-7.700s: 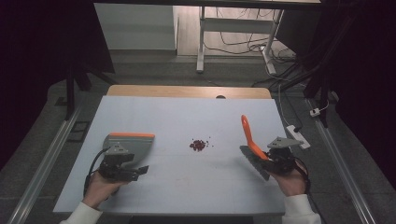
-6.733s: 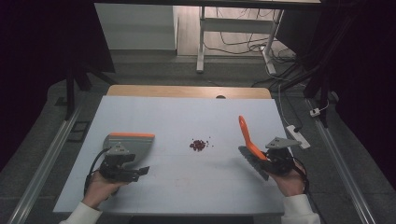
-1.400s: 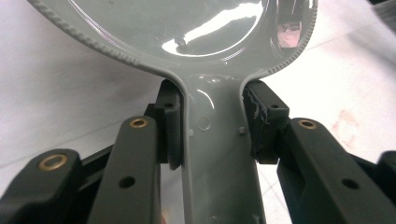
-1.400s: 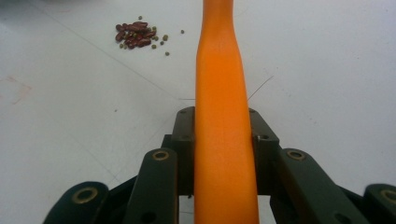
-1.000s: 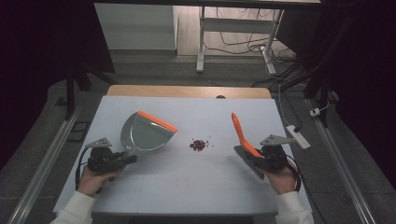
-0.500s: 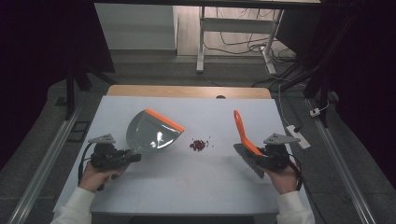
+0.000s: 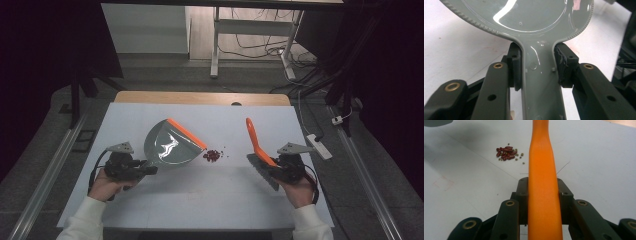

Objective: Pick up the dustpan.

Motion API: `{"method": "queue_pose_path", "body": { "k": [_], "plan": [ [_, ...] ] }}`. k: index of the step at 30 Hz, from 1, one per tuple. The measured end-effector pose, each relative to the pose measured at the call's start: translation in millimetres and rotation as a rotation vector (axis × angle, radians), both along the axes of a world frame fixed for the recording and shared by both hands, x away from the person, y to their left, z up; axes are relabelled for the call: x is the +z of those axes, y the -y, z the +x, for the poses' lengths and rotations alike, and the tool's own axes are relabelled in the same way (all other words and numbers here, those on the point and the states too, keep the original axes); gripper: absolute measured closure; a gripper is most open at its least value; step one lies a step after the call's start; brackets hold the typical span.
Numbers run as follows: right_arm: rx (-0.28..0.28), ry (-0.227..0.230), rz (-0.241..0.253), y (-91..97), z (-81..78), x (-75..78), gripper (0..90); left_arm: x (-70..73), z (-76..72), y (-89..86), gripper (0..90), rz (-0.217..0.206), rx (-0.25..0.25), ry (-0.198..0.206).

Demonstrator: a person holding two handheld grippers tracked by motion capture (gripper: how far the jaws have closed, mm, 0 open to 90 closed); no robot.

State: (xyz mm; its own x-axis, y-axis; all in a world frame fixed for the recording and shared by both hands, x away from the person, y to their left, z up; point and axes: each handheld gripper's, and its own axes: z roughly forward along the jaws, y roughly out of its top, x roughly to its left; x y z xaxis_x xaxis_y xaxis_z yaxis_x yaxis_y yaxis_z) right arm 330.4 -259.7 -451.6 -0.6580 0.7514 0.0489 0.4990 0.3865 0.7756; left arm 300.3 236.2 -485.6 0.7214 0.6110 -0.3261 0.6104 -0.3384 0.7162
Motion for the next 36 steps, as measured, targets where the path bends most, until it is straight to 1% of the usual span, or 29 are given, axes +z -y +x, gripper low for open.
{"method": "queue_pose_path", "body": {
  "k": [2,3,6,7,8,9,10,12,14,15,16,17,18,19,20,21,22,23,24,25,27,31,32,34,36],
  "plan": [
    [-0.004,-0.002,-0.006,-5.8,3.9,-1.2,70.1,-0.5,0.4,0.9,61.2,0.004,-0.008,-0.003],
    [0.001,0.000,-0.011,-8.9,6.0,-1.3,70.1,-1.1,1.2,2.0,61.2,0.028,-0.031,-0.007],
    [0.006,0.003,-0.011,-14.5,10.0,-0.9,70.1,-2.0,0.6,3.3,61.2,0.042,-0.046,-0.014],
    [0.011,0.007,-0.013,-19.9,13.4,-0.8,70.1,-2.2,-0.1,3.7,61.2,0.054,-0.057,-0.016],
    [0.018,0.008,-0.017,-22.2,14.3,-0.4,70.1,-2.2,-2.5,5.1,61.2,0.079,-0.073,-0.016],
    [0.024,0.010,-0.019,-23.8,14.9,0.3,70.1,-2.4,-3.1,6.0,61.2,0.089,-0.083,-0.021],
    [0.027,0.009,-0.009,-25.4,15.9,0.9,70.1,-2.4,-3.1,6.0,61.2,0.089,-0.083,-0.021],
    [0.031,0.009,0.006,-29.0,20.1,1.3,70.1,-5.0,-4.2,13.0,61.2,0.111,-0.118,-0.034],
    [0.029,0.013,-0.010,-34.0,25.4,0.7,70.1,-6.1,-5.5,18.7,61.2,0.132,-0.142,-0.039],
    [0.030,0.014,-0.017,-36.7,28.3,0.3,70.1,-6.1,-5.5,18.7,61.2,0.132,-0.142,-0.039],
    [0.030,0.014,-0.017,-36.7,28.3,0.3,70.1,-6.5,-6.2,20.9,61.2,0.136,-0.153,-0.041],
    [0.034,0.020,-0.034,-41.7,33.4,-0.3,70.1,-7.2,-7.6,24.1,61.2,0.139,-0.166,-0.039],
    [0.035,0.021,-0.033,-44.0,35.5,-0.5,70.1,-7.2,-7.6,24.1,61.2,0.139,-0.166,-0.039],
    [0.037,0.023,-0.033,-46.0,37.7,-0.7,70.1,-8.4,-7.6,26.3,61.2,0.141,-0.180,-0.041],
    [0.038,0.023,-0.035,-48.3,39.8,-0.9,70.1,-8.4,-7.6,26.3,61.2,0.141,-0.180,-0.041],
    [0.036,0.024,-0.039,-51.0,42.1,-1.1,70.1,-10.2,-7.1,28.5,61.2,0.151,-0.184,-0.055],
    [0.037,0.029,-0.046,-53.5,44.6,-1.2,70.1,-10.2,-7.1,28.5,61.2,0.151,-0.184,-0.055],
    [0.039,0.035,-0.052,-56.1,47.5,-1.1,70.1,-11.3,-6.8,29.4,61.2,0.155,-0.185,-0.059],
    [0.040,0.038,-0.057,-58.8,50.2,-0.9,70.1,-12.9,-6.4,30.3,61.2,0.161,-0.187,-0.073],
    [0.041,0.041,-0.058,-61.3,53.2,-0.7,70.1,-12.9,-6.4,30.3,61.2,0.161,-0.187,-0.073],
    [0.040,0.047,-0.054,-65.5,59.1,-1.0,70.1,-15.4,-6.0,31.9,61.2,0.163,-0.191,-0.086],
    [0.044,0.044,-0.046,-73.5,69.8,-1.9,70.1,-17.6,-5.6,34.0,61.2,0.178,-0.201,-0.100],
    [0.047,0.042,-0.038,-74.8,71.9,-2.1,70.1,-19.2,-5.2,35.2,61.2,0.182,-0.200,-0.110],
    [0.047,0.036,-0.026,-76.9,74.5,-3.1,70.1,-20.1,-4.6,35.7,61.2,0.183,-0.199,-0.114],
    [0.050,0.038,-0.038,-79.3,77.0,-5.1,70.1,-22.7,-2.2,36.9,61.2,0.187,-0.198,-0.124]
  ]
}}
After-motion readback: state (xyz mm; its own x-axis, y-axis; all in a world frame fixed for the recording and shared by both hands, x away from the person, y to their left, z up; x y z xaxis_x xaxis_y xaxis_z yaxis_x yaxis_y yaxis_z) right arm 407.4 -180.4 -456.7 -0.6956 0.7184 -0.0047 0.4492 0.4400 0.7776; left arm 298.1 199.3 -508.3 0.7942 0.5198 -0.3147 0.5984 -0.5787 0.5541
